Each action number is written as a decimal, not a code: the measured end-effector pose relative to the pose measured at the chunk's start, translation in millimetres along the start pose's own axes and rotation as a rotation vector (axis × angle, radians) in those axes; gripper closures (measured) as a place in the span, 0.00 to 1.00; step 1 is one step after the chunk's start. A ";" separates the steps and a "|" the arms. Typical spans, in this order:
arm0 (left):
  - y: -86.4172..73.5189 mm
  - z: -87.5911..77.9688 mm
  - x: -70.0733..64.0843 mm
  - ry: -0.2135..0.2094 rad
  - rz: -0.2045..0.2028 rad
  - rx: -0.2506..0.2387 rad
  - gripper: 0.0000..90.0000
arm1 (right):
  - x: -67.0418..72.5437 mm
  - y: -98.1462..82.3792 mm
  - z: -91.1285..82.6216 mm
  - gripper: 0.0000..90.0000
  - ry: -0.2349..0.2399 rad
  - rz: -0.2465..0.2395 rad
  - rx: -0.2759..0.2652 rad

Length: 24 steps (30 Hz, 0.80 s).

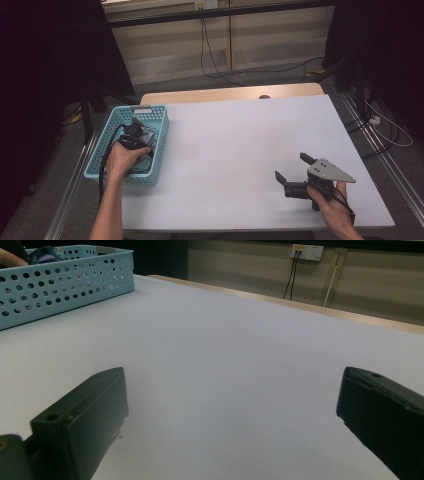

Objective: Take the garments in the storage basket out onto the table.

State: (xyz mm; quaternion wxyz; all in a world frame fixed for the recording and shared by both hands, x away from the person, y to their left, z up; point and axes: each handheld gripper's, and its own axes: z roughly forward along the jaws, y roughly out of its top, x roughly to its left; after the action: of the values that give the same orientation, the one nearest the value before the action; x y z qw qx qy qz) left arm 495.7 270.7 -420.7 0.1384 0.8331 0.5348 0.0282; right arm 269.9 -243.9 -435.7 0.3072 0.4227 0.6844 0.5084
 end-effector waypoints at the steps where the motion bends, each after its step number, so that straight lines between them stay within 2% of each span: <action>1: 0.0 0.0 0.0 0.000 0.000 0.000 0.64 | 0.0 0.0 0.0 0.00 0.000 0.000 0.000; 2: -0.1 -0.4 -0.3 -0.004 -0.002 0.000 0.64 | 0.0 0.0 0.0 0.00 0.000 0.000 0.000; 3: -0.5 -0.5 0.6 -0.011 0.007 -0.001 0.67 | 0.1 0.0 -0.2 0.00 0.001 -0.001 -0.001; 4: -1.1 -0.4 1.2 -0.018 -0.003 -0.010 0.71 | -0.1 -0.1 -0.4 0.00 0.002 -0.001 -0.001; 12: -1.2 -4.1 -1.5 -0.005 0.021 -0.012 0.76 | -0.6 -0.1 -1.1 0.00 0.001 -0.001 -0.001; 16: -3.3 -8.8 2.3 -0.019 0.013 -0.024 0.77 | -0.9 -0.2 0.2 0.00 0.000 0.001 0.002; 17: -3.8 -10.6 2.5 -0.019 0.013 -0.032 0.77 | -0.9 -0.2 0.2 0.00 0.000 0.001 0.002; 18: -5.0 -17.7 3.3 -0.020 0.010 -0.063 0.77 | -0.5 -0.1 -0.1 0.00 0.001 0.000 0.001; 20: -5.8 -23.6 3.3 -0.032 0.003 -0.082 0.77 | -0.2 -0.1 -0.3 0.00 0.002 0.000 0.001; 24: -10.0 -36.7 4.5 -0.034 0.012 -0.149 0.77 | -0.1 0.2 -1.3 0.00 0.004 -0.003 -0.002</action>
State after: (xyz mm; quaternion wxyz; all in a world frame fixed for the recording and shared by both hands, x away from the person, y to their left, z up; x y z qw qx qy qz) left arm 481.6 286.0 -388.5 0.2089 0.8239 0.5240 0.0548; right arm 268.9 -244.5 -435.1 0.3070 0.4205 0.6851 0.5094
